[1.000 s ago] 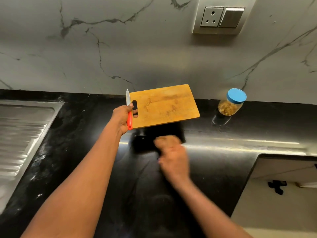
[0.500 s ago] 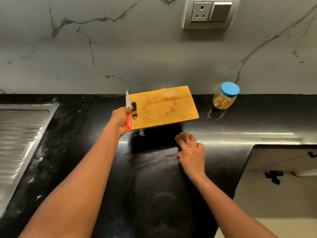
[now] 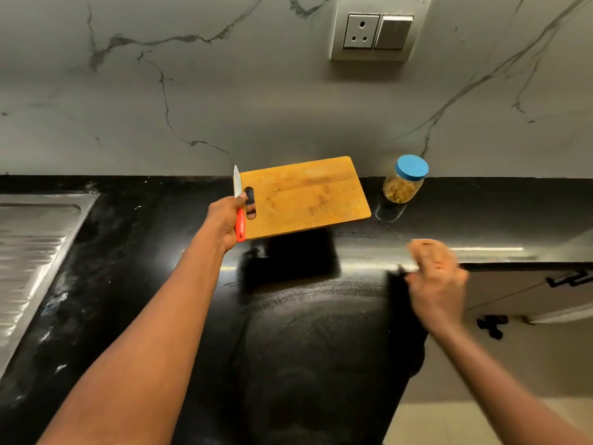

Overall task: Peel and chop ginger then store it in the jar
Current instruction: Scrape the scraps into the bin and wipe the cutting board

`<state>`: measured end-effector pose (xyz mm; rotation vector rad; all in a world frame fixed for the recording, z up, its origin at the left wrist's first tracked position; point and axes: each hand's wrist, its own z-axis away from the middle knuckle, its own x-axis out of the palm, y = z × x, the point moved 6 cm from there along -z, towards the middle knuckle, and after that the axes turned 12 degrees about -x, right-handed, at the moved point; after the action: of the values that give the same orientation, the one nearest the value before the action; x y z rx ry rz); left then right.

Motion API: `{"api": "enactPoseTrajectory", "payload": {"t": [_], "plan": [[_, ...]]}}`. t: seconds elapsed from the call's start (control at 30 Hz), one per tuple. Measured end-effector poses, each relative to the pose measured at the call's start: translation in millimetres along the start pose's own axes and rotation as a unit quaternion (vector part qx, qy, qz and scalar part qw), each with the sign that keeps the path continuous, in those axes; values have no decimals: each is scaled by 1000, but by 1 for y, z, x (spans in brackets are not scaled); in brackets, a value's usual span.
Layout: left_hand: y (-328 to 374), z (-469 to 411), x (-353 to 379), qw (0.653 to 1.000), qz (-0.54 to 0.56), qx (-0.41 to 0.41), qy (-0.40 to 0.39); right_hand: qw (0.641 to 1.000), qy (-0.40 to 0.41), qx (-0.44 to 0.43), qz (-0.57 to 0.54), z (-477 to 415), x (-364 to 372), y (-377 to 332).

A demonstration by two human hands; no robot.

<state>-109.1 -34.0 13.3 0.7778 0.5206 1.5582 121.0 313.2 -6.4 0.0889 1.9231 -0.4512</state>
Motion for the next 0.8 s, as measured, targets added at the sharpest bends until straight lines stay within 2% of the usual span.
{"api": "enactPoseTrajectory", "payload": {"t": [0.07,0.13,0.2,0.27,0.37,0.53,0.67,0.8], "plan": [[-1,0,2,1000,-1,-2,2,985,-27,-140,-96,11,26,-99],[-3,0,3,1000,-2,-6,5,956,-96,-233,-149,39,59,-191],[-4,2,4,1000,-2,-4,8,939,-178,-265,-129,72,88,-251],[-6,2,2,1000,-7,-5,10,932,-223,-267,-98,95,107,-267],[-11,3,0,1000,-18,-11,14,933,-235,-267,-58,100,114,-242],[-24,12,1,999,-31,-34,8,965,-192,-176,-20,78,96,-153],[-31,23,2,998,-37,-45,-3,982,-173,-66,41,64,72,-54],[-35,34,2,998,-35,-47,-17,983,-148,43,102,53,46,32]]}}
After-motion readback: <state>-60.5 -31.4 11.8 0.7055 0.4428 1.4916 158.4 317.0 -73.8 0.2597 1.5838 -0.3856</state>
